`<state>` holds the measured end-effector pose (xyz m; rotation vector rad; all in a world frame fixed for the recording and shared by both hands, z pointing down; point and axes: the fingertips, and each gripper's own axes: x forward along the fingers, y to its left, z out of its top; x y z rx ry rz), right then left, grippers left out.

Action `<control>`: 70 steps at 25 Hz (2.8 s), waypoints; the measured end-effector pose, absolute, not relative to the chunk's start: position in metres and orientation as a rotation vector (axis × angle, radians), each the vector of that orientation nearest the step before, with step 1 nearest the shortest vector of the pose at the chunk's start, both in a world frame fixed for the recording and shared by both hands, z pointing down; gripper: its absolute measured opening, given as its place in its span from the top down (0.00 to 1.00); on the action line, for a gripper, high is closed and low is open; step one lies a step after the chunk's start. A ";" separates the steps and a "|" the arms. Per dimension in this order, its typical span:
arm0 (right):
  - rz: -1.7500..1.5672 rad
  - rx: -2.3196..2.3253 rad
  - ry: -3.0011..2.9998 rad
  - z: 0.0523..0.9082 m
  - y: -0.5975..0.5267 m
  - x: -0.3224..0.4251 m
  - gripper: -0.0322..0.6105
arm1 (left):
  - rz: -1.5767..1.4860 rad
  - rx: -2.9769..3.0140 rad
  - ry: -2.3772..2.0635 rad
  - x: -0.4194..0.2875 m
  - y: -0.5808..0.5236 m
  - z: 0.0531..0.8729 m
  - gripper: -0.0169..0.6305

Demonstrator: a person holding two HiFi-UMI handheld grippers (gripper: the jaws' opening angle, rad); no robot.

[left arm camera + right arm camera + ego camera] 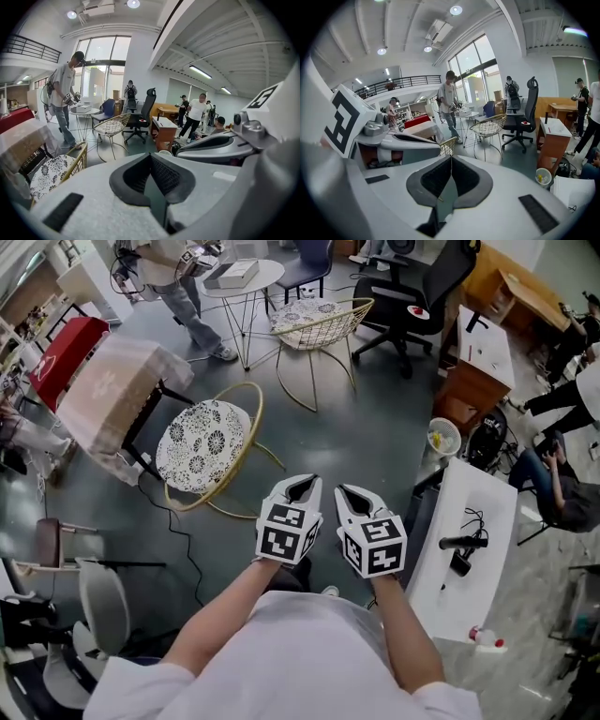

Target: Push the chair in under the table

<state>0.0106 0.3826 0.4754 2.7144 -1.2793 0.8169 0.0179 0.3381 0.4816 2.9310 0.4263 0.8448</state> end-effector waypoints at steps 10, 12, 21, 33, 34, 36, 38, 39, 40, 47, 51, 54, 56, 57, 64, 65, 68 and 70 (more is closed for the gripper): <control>0.844 2.625 -1.335 0.480 0.294 0.078 0.95 | 0.875 2.889 0.368 0.080 0.253 0.489 0.97; 0.840 2.592 -1.353 0.482 0.275 0.085 0.95 | 0.872 2.879 0.351 0.085 0.236 0.491 0.97; 0.844 2.432 -1.470 0.498 0.200 0.098 0.95 | 0.865 2.845 0.217 0.091 0.163 0.504 0.97; 0.762 2.067 -1.765 0.527 0.139 0.102 0.94 | 0.910 2.806 -0.108 0.081 0.100 0.532 0.97; 0.746 2.013 -1.793 0.531 0.135 0.102 0.94 | 0.911 2.800 -0.135 0.080 0.097 0.535 0.97; 0.711 1.894 -1.842 0.537 0.129 0.103 0.94 | 0.893 2.786 -0.170 0.079 0.091 0.535 0.97; 0.667 1.783 -1.879 0.542 0.125 0.105 0.94 | 0.890 2.784 -0.183 0.077 0.088 0.535 0.97; 0.644 1.728 -1.896 0.546 0.123 0.106 0.94 | 0.903 2.788 -0.191 0.075 0.087 0.536 0.97; 0.620 1.672 -1.912 0.549 0.121 0.107 0.94 | 0.917 2.791 -0.205 0.074 0.085 0.538 0.96; 0.412 1.317 -2.003 0.564 0.109 0.107 0.94 | 1.078 2.765 -0.352 0.050 0.082 0.562 0.96; 0.269 1.116 -2.023 0.576 0.110 0.106 0.94 | 1.204 2.781 -0.406 0.034 0.079 0.574 0.95; 0.159 0.980 -2.005 0.585 0.110 0.110 0.94 | 1.288 2.794 -0.408 0.024 0.077 0.581 0.89; 0.106 0.903 -1.994 0.590 0.109 0.114 0.94 | 1.337 2.794 -0.411 0.017 0.075 0.586 0.86; 0.081 0.864 -1.990 0.592 0.109 0.115 0.94 | 1.367 2.795 -0.409 0.013 0.075 0.589 0.84; -0.124 0.591 -1.936 0.607 0.112 0.124 0.80 | 1.677 2.808 -0.306 -0.017 0.083 0.614 0.78; -0.158 0.557 -1.921 0.610 0.112 0.126 0.79 | 1.727 2.805 -0.289 -0.021 0.084 0.618 0.77; -0.252 0.466 -1.874 0.619 0.109 0.130 0.78 | 1.878 2.780 -0.237 -0.035 0.081 0.633 0.77; -0.289 0.418 -1.855 0.625 0.107 0.131 0.78 | 1.938 2.744 -0.222 -0.043 0.077 0.643 0.77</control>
